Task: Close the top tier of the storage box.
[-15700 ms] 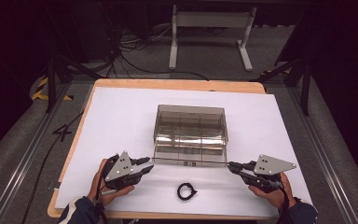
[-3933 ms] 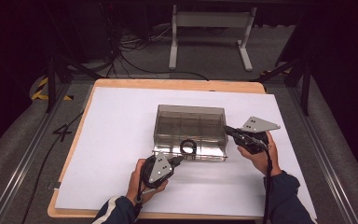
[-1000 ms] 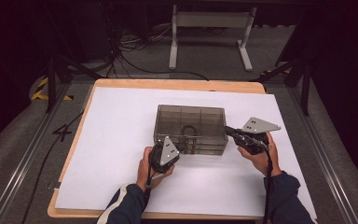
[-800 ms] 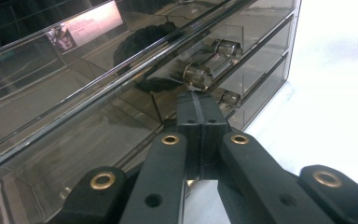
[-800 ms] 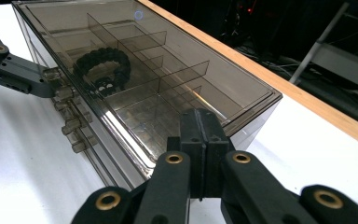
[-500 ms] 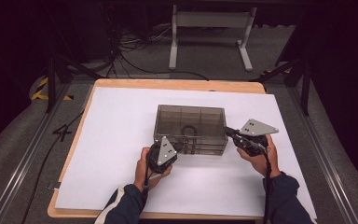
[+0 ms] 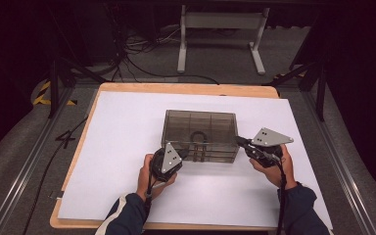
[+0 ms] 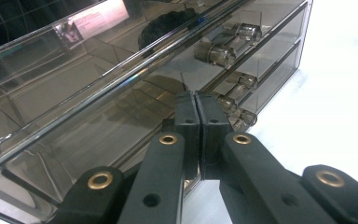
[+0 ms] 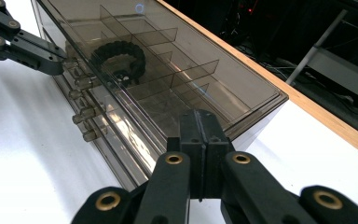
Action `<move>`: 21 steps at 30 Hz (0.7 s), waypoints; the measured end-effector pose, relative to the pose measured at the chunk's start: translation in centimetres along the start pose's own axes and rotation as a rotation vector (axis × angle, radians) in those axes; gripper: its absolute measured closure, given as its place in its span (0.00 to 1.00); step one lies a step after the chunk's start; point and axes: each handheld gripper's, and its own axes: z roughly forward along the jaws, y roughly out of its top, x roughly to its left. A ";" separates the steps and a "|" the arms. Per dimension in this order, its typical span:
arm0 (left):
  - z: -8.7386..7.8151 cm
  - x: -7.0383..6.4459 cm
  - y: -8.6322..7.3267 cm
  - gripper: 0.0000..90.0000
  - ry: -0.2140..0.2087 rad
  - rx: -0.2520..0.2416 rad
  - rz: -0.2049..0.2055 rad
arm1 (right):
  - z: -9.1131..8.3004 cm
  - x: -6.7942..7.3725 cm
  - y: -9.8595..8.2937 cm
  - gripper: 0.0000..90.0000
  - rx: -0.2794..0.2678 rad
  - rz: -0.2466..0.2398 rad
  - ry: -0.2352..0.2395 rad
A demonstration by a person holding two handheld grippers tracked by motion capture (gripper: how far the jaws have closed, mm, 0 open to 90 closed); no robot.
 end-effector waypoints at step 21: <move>-1.4 1.1 -0.1 0.96 0.007 0.007 0.009 | -1.3 1.0 -0.5 1.00 0.010 -0.030 0.009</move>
